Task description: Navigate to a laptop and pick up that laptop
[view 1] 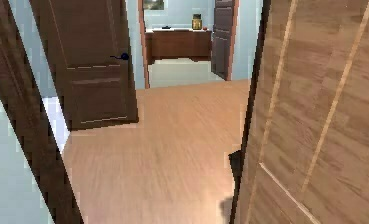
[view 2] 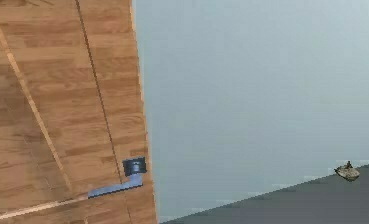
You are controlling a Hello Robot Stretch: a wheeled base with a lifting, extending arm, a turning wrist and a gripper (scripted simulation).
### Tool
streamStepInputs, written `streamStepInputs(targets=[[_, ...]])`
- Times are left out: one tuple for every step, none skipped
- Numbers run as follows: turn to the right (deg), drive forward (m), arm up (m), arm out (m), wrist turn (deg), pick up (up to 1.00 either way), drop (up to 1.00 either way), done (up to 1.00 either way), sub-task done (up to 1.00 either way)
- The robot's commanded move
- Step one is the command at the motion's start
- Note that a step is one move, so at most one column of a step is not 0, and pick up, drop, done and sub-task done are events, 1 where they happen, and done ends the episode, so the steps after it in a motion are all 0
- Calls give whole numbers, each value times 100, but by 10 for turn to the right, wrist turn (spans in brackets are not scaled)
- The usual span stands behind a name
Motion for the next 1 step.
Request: streamStepInputs(targets=[[-120, 0, 0, 0, 0, 0, 0, 0, 0]])
